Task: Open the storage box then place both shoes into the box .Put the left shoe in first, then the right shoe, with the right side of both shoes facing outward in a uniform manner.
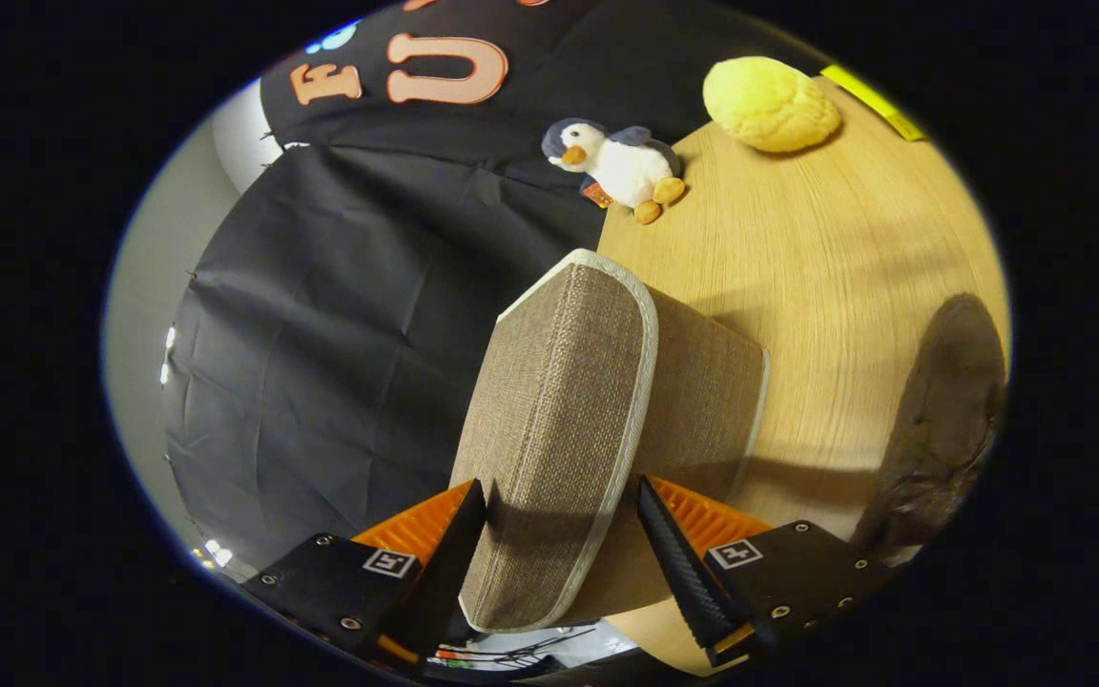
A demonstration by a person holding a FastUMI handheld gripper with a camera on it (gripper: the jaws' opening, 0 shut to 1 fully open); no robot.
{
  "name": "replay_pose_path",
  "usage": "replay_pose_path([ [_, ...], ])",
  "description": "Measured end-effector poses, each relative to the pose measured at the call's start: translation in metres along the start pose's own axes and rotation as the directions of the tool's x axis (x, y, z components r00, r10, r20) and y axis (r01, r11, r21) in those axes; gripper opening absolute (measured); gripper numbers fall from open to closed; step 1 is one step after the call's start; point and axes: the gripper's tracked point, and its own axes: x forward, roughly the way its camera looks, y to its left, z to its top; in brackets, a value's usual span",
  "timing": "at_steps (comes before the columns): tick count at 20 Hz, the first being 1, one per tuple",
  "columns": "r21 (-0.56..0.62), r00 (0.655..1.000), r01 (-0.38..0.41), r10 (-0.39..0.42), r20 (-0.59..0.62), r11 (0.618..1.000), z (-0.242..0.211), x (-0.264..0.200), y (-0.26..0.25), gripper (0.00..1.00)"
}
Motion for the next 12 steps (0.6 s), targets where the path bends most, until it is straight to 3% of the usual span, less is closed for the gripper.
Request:
replay_pose_path([
  [2,0.008,1.000,-0.014,0.014,0.009,1.000,0.004,-0.003,0.004,0.89],
  [3,0.010,1.000,-0.013,0.013,0.013,1.000,0.005,-0.007,0.005,0.80],
  [8,0.031,0.999,-0.016,0.015,0.037,0.999,0.016,-0.033,0.009,0.66],
  [12,0.074,0.992,-0.097,0.090,0.088,0.993,0.030,-0.045,0.039,0.39],
])
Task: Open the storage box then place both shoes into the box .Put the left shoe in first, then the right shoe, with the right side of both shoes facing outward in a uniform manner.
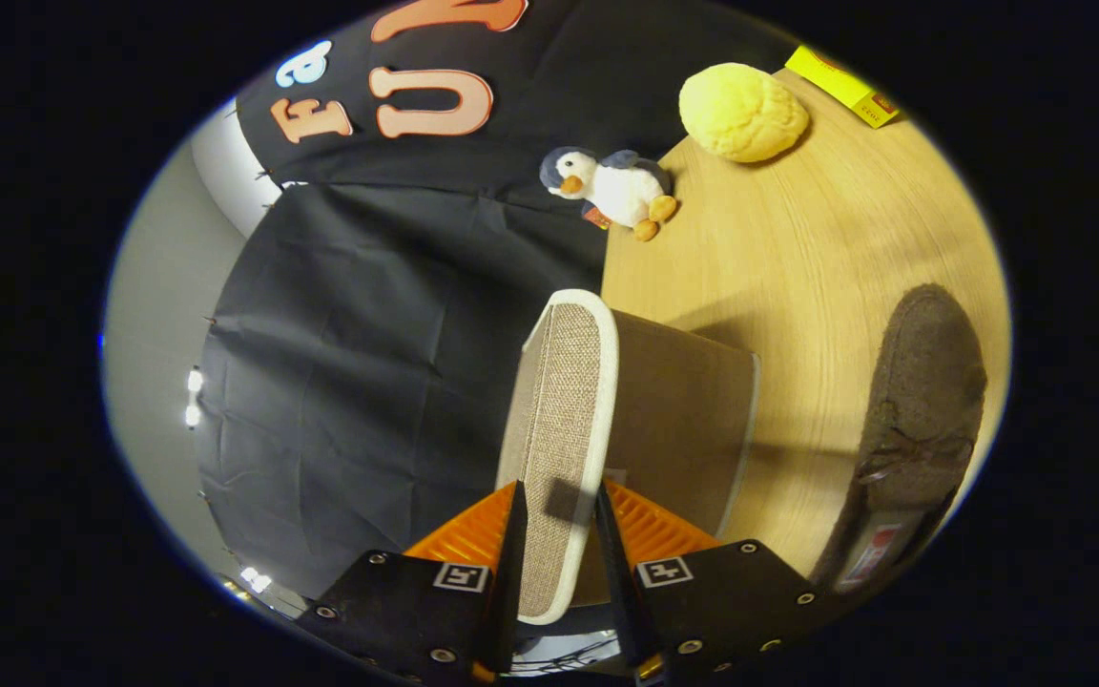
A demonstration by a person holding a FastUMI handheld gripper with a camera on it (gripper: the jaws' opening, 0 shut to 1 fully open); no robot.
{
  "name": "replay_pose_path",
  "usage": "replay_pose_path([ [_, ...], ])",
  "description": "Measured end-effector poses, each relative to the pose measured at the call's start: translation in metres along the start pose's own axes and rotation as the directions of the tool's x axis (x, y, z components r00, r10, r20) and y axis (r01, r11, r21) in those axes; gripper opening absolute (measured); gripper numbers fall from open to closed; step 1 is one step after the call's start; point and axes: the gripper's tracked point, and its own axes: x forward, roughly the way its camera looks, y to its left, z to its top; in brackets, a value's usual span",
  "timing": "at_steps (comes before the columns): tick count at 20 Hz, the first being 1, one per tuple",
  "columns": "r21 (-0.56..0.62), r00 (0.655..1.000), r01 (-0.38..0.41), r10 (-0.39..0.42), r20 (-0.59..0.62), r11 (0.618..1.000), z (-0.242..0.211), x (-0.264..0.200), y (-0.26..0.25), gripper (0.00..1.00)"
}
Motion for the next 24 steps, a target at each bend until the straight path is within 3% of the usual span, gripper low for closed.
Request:
replay_pose_path([
  [3,-0.031,1.000,0.021,-0.021,0.013,0.999,-0.003,0.005,0.013,0.23],
  [4,-0.017,1.000,-0.012,0.013,0.012,1.000,-0.003,0.006,0.027,0.20],
  [7,0.004,0.995,-0.100,0.100,0.025,0.995,0.001,0.022,0.073,0.19],
  [11,-0.036,0.988,-0.145,0.147,0.038,0.989,0.007,0.048,0.123,0.19],
  [15,-0.065,0.975,-0.215,0.217,0.039,0.975,0.010,0.085,0.182,0.11],
  [21,-0.118,0.984,-0.179,0.176,-0.036,0.977,-0.010,0.160,0.220,0.11],
  [24,-0.159,0.992,-0.121,0.113,-0.060,0.980,-0.019,0.202,0.223,0.11],
])
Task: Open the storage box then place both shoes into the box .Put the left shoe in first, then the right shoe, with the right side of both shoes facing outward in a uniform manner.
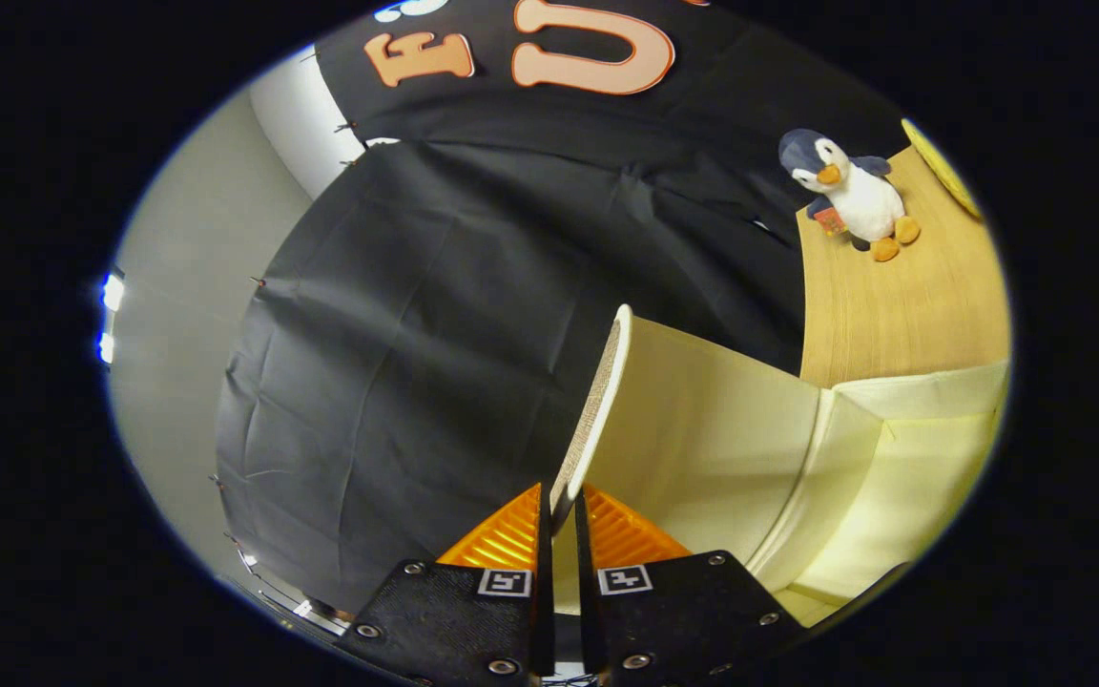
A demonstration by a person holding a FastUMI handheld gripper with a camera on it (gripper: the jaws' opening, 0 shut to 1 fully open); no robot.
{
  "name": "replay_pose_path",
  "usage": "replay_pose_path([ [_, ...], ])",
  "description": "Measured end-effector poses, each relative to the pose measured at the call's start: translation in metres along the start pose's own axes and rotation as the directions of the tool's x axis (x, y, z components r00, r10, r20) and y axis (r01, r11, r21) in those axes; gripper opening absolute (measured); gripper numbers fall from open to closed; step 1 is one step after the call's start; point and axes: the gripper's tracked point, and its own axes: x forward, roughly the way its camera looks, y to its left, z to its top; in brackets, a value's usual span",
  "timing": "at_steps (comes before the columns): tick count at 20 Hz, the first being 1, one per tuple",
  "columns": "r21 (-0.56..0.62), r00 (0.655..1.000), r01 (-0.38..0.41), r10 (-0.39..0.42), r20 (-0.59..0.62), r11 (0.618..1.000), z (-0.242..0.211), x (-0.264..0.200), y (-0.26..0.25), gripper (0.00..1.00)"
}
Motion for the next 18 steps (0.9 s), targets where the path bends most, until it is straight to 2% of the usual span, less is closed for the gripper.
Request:
replay_pose_path([
  [3,-0.020,0.998,0.061,-0.062,-0.033,0.998,-0.008,0.036,-0.006,0.11],
  [5,-0.017,0.995,0.089,-0.089,-0.039,0.996,-0.014,0.039,-0.006,0.12],
  [6,-0.038,0.994,0.098,-0.099,-0.037,0.994,-0.015,0.036,-0.009,0.15],
  [9,-0.171,0.985,0.174,-0.174,0.012,0.970,-0.008,0.007,-0.028,0.62],
  [11,-0.236,0.967,0.254,-0.246,0.061,0.938,-0.001,-0.033,-0.048,0.79],
  [13,-0.274,0.942,0.336,-0.314,0.121,0.901,0.009,-0.074,-0.069,0.87],
  [16,-0.311,0.894,0.446,-0.396,0.211,0.840,0.023,-0.139,-0.099,0.90],
  [18,-0.314,0.850,0.524,-0.460,0.256,0.792,0.030,-0.183,-0.122,0.92],
])
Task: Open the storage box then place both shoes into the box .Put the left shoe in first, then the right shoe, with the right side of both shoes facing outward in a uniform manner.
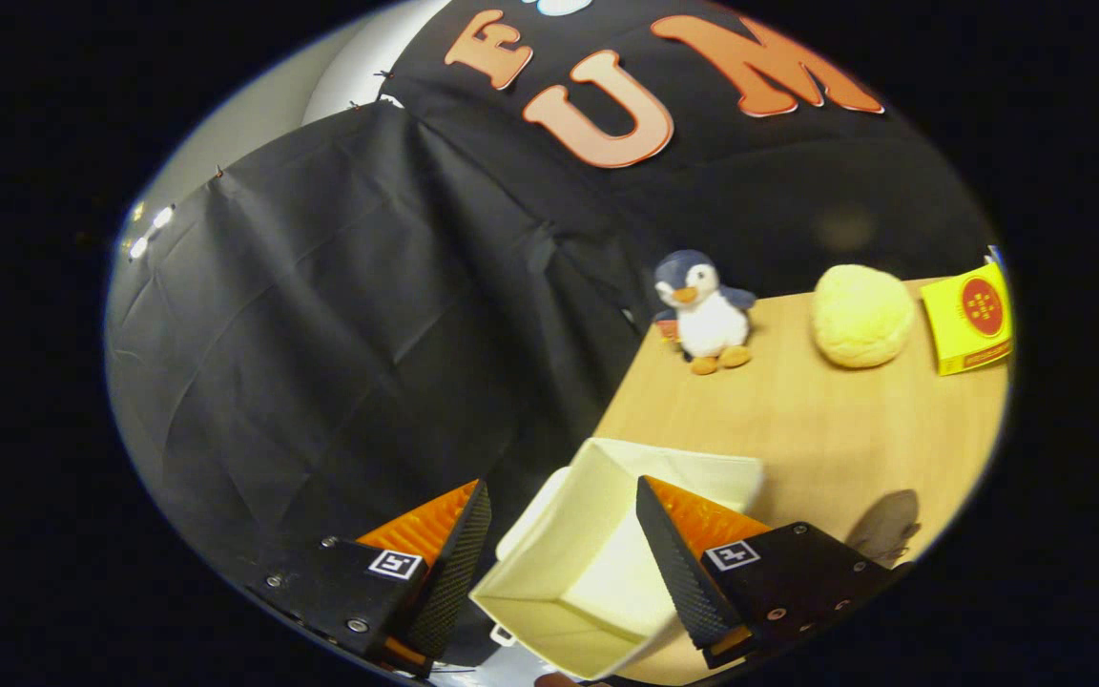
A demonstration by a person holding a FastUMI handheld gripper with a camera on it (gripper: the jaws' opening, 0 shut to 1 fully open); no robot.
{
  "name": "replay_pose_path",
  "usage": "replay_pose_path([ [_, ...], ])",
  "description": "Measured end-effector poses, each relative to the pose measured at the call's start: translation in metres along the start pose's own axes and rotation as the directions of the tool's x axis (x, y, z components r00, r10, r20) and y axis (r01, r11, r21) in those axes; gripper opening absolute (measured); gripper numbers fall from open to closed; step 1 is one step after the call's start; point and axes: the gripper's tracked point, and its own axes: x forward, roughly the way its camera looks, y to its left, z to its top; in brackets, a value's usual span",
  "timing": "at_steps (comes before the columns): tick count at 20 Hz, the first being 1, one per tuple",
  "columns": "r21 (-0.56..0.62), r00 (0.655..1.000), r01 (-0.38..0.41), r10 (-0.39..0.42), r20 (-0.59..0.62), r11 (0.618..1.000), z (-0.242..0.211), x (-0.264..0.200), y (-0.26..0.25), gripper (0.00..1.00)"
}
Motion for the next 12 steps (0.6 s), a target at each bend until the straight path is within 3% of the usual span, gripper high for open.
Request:
replay_pose_path([
  [5,-0.105,0.974,0.225,-0.227,-0.007,0.969,-0.034,-0.057,-0.101,0.96],
  [9,-0.149,0.916,0.383,-0.396,-0.067,0.911,-0.074,-0.088,-0.175,0.96],
  [12,-0.149,0.878,0.449,-0.466,-0.109,0.881,-0.104,-0.097,-0.213,0.96],
])
